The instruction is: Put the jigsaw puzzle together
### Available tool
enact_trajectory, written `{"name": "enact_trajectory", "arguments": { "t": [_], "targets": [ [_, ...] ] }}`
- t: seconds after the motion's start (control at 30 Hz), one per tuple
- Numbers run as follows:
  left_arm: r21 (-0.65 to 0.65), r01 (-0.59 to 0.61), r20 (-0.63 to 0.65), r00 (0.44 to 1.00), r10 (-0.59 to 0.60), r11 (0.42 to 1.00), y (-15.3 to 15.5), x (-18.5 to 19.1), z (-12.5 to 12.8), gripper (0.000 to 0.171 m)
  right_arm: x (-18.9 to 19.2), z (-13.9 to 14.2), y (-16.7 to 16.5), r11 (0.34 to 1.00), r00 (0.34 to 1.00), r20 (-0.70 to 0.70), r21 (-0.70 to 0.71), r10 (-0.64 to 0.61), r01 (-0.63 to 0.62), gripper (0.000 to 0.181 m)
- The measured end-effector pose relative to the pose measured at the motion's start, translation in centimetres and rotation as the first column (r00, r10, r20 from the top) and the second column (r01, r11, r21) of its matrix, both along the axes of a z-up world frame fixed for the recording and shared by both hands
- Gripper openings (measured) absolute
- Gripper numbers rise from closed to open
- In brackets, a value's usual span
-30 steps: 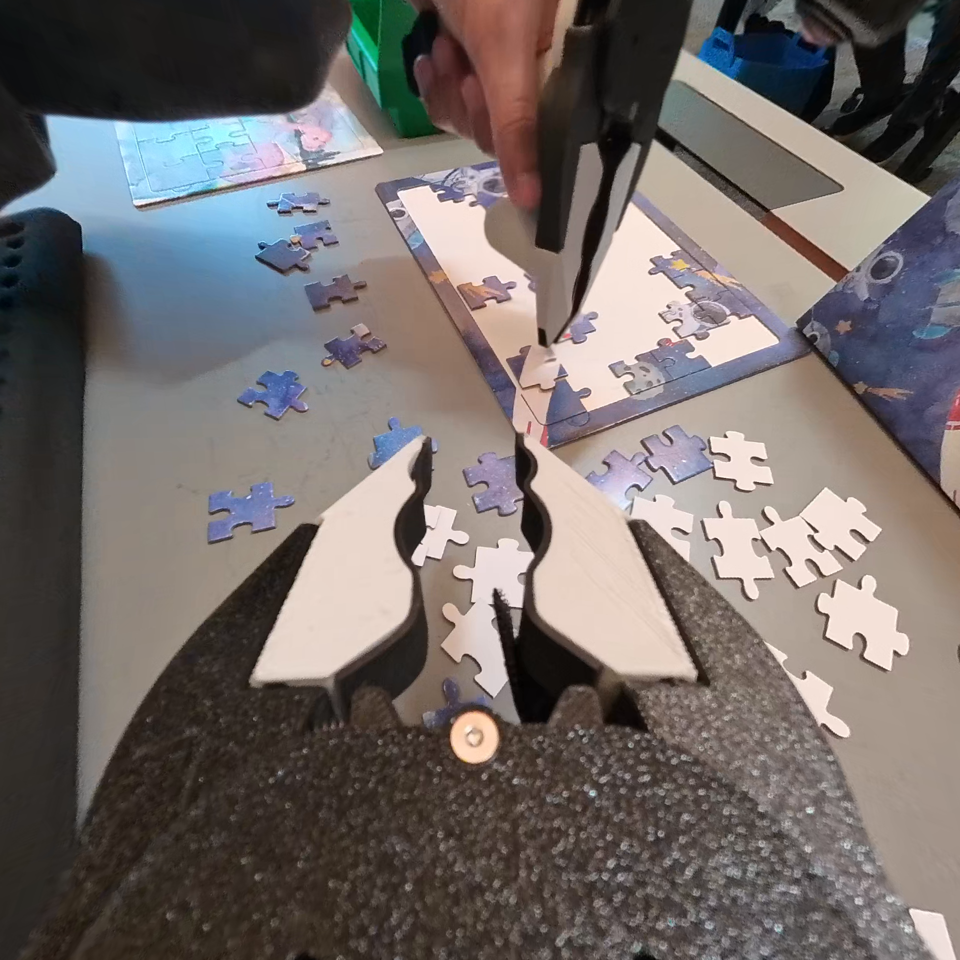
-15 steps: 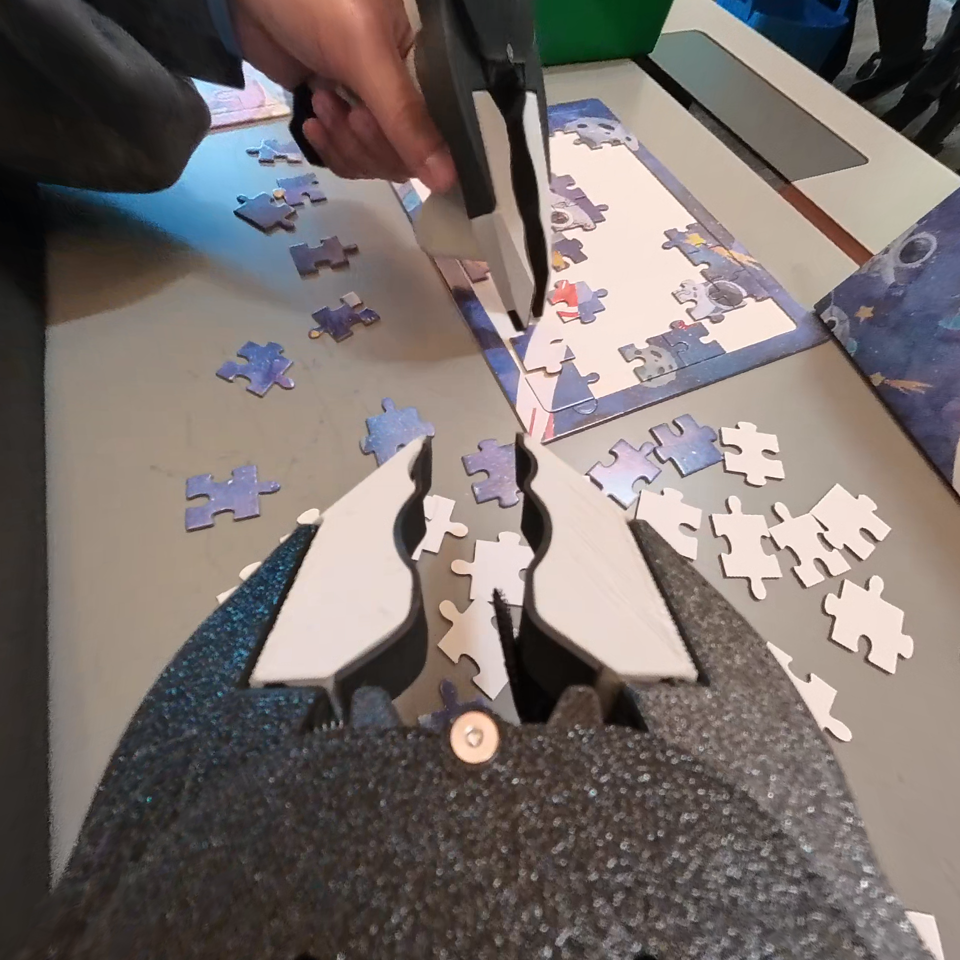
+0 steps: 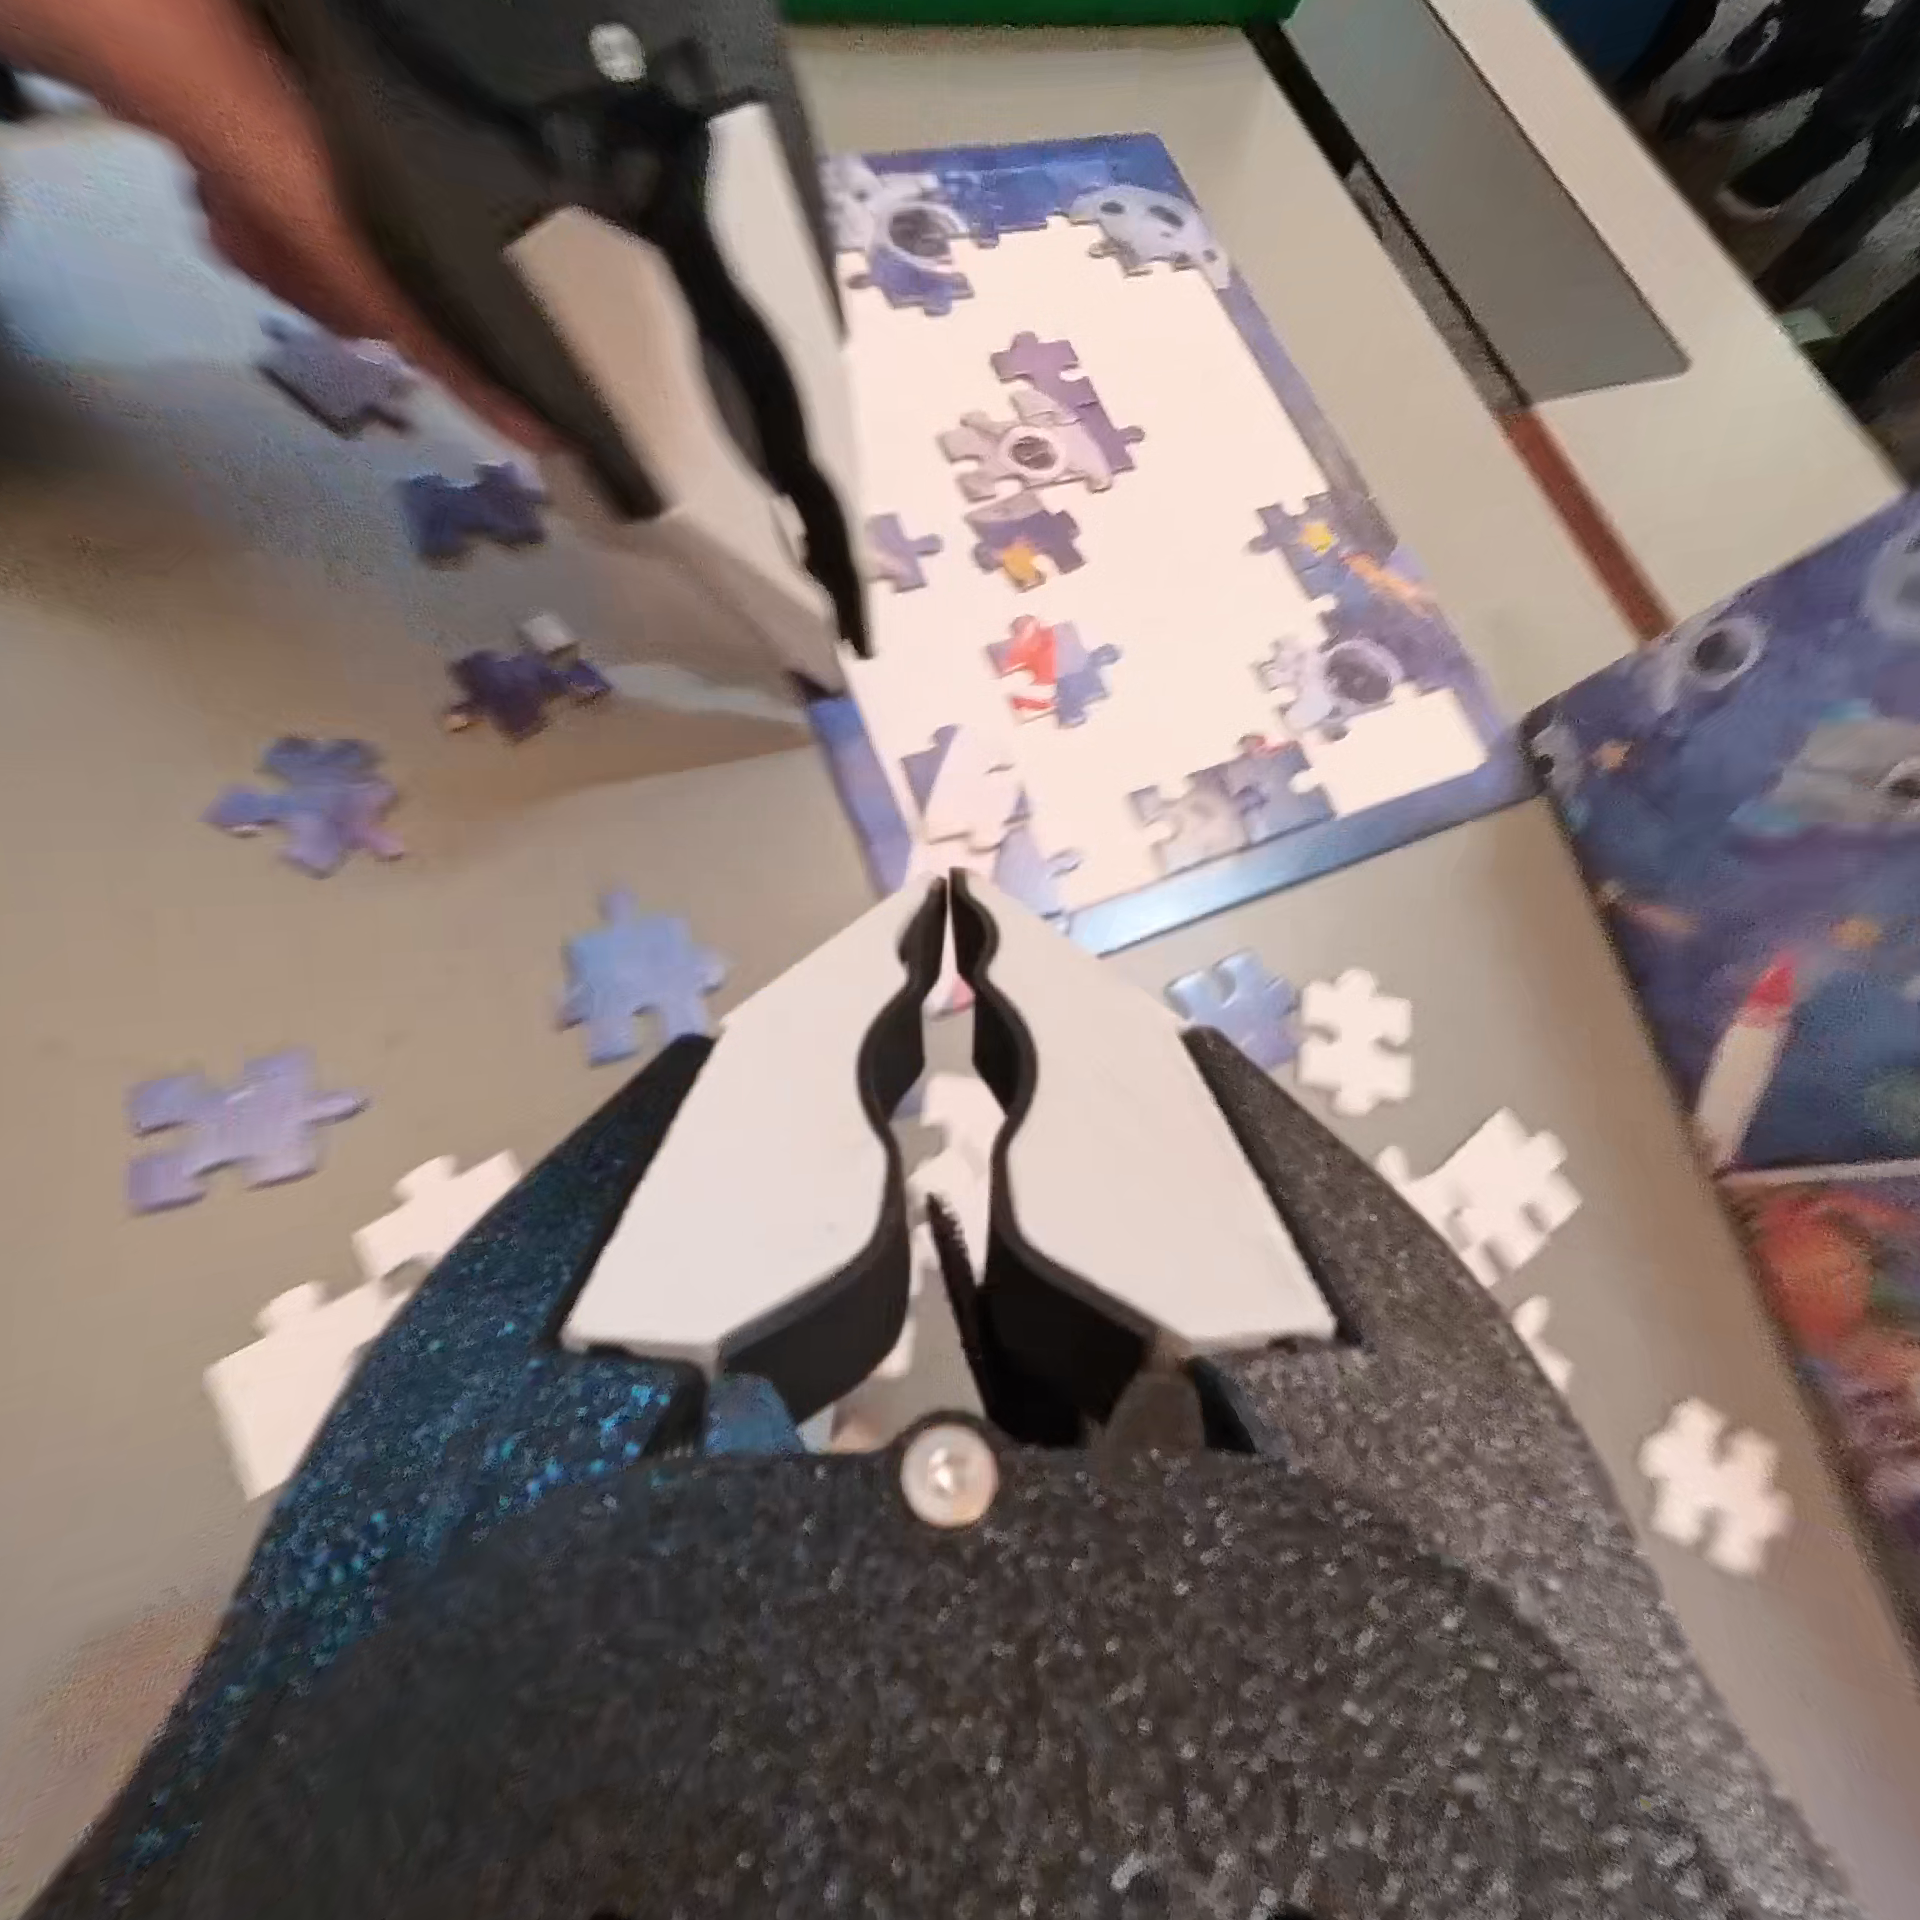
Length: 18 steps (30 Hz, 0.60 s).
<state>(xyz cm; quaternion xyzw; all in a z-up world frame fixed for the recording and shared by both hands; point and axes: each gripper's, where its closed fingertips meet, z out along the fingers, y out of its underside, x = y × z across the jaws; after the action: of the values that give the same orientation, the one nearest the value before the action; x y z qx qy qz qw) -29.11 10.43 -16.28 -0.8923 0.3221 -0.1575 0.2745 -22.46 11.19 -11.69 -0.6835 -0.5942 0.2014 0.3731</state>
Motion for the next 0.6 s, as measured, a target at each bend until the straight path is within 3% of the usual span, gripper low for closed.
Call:
{"name": "enact_trajectory", "arguments": {
  "t": [0.07,0.17,0.27,0.6],
  "targets": [
    [0.023,-0.033,-0.005,0.999,0.033,0.999,-0.2,-0.1,-0.4,0.009,-2.3,-0.2,1.9,0.999,0.998,0.046,0.021,0.039,-0.040,0.000],
    [0.050,-0.104,-0.009,0.994,0.105,0.993,0.1,-0.5,-1.0,0.000,-4.3,-3.2,1.6,0.975,0.985,0.118,-0.201,0.123,-0.097,0.000],
    [0.083,-0.145,-0.001,0.989,0.146,0.986,0.1,-0.6,-1.0,0.000,-5.2,-3.9,1.4,0.977,0.987,0.067,-0.165,0.144,-0.131,0.000],
    [0.125,-0.171,-0.024,0.984,0.175,0.977,0.1,-0.6,-1.0,0.000,-4.8,-5.4,2.6,0.989,0.986,0.128,-0.114,0.106,-0.092,0.000]
  ]
}}
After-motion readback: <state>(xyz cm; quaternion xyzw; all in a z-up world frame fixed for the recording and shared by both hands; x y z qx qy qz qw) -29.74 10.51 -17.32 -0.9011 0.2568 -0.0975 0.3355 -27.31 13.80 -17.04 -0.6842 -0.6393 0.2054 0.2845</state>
